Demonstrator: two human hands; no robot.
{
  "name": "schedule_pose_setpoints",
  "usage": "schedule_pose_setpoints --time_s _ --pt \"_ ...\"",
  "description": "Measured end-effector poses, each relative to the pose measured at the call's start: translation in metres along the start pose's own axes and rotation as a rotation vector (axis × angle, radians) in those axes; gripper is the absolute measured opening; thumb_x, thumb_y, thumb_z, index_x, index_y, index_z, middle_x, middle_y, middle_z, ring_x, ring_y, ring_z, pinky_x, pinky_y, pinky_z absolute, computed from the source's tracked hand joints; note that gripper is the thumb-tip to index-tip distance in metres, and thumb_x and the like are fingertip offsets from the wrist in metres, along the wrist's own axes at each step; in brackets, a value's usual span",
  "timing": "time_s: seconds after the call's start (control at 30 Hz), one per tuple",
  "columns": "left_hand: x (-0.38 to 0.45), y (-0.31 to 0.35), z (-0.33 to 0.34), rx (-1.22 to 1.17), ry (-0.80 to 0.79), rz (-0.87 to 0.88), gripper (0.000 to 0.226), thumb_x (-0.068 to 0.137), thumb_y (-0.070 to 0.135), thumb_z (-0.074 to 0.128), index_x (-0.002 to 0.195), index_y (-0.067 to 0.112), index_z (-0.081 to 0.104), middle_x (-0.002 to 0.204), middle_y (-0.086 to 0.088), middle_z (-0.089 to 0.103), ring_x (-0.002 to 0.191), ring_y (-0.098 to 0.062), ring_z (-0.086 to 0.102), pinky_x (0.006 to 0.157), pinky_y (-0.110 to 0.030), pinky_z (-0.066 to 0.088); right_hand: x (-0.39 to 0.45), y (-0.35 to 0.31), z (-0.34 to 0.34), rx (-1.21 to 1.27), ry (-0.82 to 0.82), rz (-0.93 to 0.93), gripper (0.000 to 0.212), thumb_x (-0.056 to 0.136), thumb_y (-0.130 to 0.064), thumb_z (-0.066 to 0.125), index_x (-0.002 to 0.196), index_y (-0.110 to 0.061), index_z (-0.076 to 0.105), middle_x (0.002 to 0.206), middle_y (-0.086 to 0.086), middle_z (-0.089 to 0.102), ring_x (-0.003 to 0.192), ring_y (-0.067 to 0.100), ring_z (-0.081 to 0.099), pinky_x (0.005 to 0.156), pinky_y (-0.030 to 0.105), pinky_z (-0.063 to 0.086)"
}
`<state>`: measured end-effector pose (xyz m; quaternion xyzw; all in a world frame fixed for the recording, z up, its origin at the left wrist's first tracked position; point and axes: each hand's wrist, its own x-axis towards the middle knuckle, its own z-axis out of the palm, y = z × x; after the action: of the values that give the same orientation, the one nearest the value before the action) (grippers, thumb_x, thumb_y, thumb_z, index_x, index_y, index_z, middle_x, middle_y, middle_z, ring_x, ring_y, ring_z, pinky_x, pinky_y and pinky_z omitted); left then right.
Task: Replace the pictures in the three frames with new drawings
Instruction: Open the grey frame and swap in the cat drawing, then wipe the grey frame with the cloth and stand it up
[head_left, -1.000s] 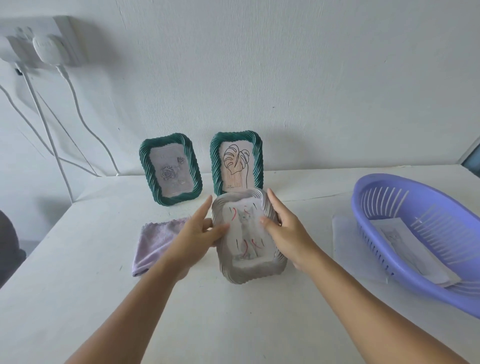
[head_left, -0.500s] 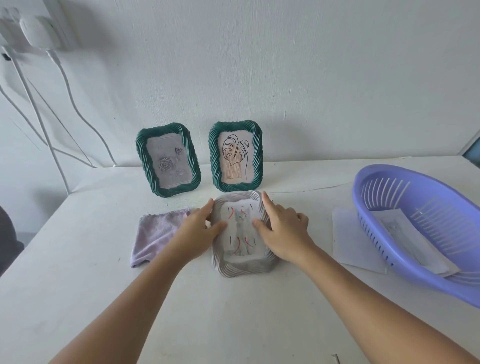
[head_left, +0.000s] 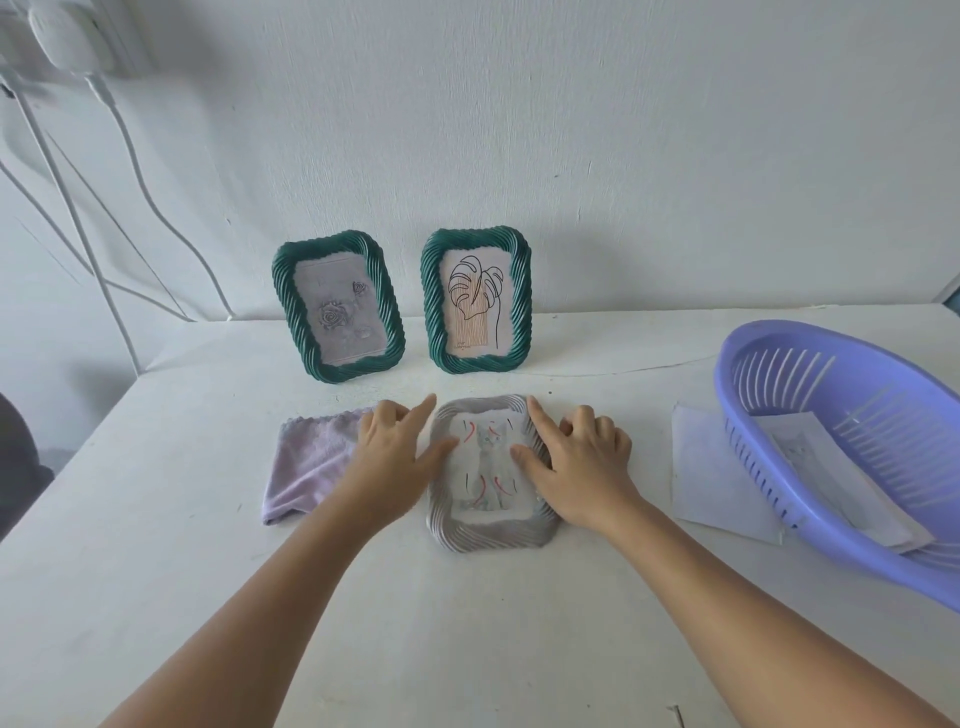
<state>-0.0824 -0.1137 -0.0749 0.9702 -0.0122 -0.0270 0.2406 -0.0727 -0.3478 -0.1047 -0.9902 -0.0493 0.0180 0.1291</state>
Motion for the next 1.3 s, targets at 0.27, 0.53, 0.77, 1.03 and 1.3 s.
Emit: schedule_pose_setpoints --time_s 0.27,0.53,0.77,1.03,1.3 --pt "-0.008 -0.081 -0.044 0.236 0.128 -0.352 0.074 0.089 0.066 0.019 0.153 0.031 0.030 0.146 -0.015 0.043 0.123 -0.042 0.042 0.101 -0.053 0.034 0.001 0.001 0.003 0.016 0.018 0.005 0.070 0.096 -0.070 0.031 0.159 -0.046 0.012 0.114 -0.003 0.032 0.115 0.026 0.036 0.109 0.044 0.022" --pt "-0.026 -0.087 -0.056 0.177 0.087 -0.529 0.097 0.088 0.063 0.061 0.160 0.026 0.009 0.139 -0.023 0.047 0.130 -0.043 0.043 0.102 -0.050 0.040 0.001 0.002 0.003 0.007 0.021 0.001 0.069 0.096 -0.070 0.032 0.158 -0.046 0.013 0.119 -0.001 0.035 0.116 0.027 0.036 0.109 0.044 0.023" --pt "-0.023 -0.084 -0.054 -0.236 0.199 -0.399 0.083 0.087 0.024 0.072 0.157 0.026 0.027 0.080 -0.003 0.063 0.087 -0.025 0.062 0.064 -0.036 0.053 0.000 0.003 0.002 0.014 0.016 -0.006 0.071 0.095 -0.072 0.032 0.159 -0.046 0.012 0.121 0.000 0.036 0.117 0.027 0.037 0.109 0.044 0.023" --pt "-0.031 -0.050 -0.068 -0.267 0.228 -0.040 0.080 0.092 0.015 0.070 0.156 0.042 0.029 0.086 -0.006 0.058 0.077 -0.018 0.055 0.064 -0.022 0.047 -0.003 -0.016 -0.024 0.288 0.157 -0.287 0.082 0.097 -0.059 0.051 0.161 -0.038 0.004 0.135 0.000 0.036 0.129 0.022 0.034 0.113 0.042 0.023" --pt "-0.029 0.008 -0.085 -0.361 0.016 0.224 0.085 0.089 0.011 0.075 0.151 0.052 0.034 0.087 0.002 0.052 0.069 -0.007 0.052 0.068 -0.019 0.047 0.002 -0.064 -0.069 0.765 -0.122 -0.537 0.094 0.095 -0.021 0.070 0.157 -0.054 0.007 0.145 -0.010 0.052 0.134 -0.005 0.044 0.104 0.009 0.035"
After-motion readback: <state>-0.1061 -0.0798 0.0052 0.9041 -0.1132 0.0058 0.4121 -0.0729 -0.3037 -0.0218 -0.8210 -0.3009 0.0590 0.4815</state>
